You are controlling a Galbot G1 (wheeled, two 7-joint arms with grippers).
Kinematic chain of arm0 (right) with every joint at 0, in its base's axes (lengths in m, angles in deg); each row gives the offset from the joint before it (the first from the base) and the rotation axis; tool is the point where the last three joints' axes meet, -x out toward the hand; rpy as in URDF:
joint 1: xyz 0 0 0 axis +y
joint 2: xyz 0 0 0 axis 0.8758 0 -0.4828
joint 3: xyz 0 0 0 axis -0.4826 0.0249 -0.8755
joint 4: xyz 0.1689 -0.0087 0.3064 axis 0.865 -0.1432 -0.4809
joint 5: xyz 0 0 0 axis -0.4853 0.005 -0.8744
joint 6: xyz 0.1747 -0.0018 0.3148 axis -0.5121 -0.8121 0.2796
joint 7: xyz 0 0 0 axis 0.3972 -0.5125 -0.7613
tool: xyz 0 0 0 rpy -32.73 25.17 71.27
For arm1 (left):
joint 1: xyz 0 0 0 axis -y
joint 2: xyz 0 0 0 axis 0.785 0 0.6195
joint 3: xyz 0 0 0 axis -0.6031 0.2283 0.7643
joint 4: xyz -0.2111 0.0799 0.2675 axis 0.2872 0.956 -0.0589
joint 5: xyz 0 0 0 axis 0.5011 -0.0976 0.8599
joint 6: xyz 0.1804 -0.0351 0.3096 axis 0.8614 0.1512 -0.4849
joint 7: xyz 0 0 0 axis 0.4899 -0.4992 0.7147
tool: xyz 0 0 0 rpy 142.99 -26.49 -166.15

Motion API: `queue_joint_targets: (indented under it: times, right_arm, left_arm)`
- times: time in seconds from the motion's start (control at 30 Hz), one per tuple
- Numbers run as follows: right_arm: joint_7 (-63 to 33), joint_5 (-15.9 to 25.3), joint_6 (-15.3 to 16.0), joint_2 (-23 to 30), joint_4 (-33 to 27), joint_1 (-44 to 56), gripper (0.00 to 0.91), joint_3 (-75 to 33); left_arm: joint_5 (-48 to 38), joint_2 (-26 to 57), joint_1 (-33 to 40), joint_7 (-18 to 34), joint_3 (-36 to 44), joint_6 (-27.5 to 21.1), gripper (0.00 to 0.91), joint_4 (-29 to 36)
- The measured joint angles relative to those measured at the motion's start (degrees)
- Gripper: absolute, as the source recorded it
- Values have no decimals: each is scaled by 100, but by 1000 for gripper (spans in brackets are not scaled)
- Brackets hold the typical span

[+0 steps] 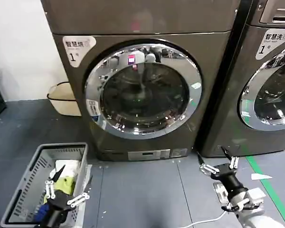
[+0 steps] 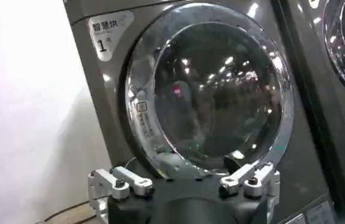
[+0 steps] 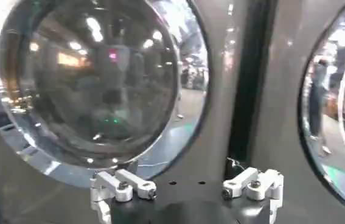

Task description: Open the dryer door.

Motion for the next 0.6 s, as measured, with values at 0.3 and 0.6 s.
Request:
queue_joint_targets:
  times: [0.3,0.6]
  right_arm:
    - [127,-432,-249,-753,-396,-860,907,603]
    - [530,-1011,-468,-1445,-778,-1745,907,1440]
  left_arm:
    - [17,-13,-12,-1,25,7,907,5]
    - [24,-20,-81,-4,44,13,907,60]
